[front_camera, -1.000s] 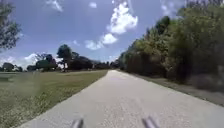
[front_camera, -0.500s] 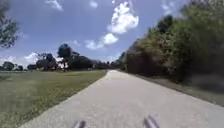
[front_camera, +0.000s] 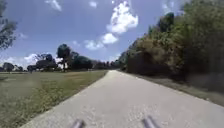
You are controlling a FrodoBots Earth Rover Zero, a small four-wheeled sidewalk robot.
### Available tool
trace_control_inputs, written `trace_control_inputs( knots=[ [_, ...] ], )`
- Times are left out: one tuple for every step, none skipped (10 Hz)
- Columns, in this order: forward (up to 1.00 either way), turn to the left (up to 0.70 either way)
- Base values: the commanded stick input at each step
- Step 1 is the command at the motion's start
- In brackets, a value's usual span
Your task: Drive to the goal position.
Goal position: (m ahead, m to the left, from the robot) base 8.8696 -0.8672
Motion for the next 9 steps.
trace_control_inputs(
  knots=[
    [0.50, -0.24],
    [0.50, -0.50],
    [0.50, -0.22],
    [0.50, 0.00],
    [0.50, 0.00],
    [0.50, 0.00],
    [0.50, 0.00],
    [0.50, 0.00],
    [0.50, 0.00]
  ],
)
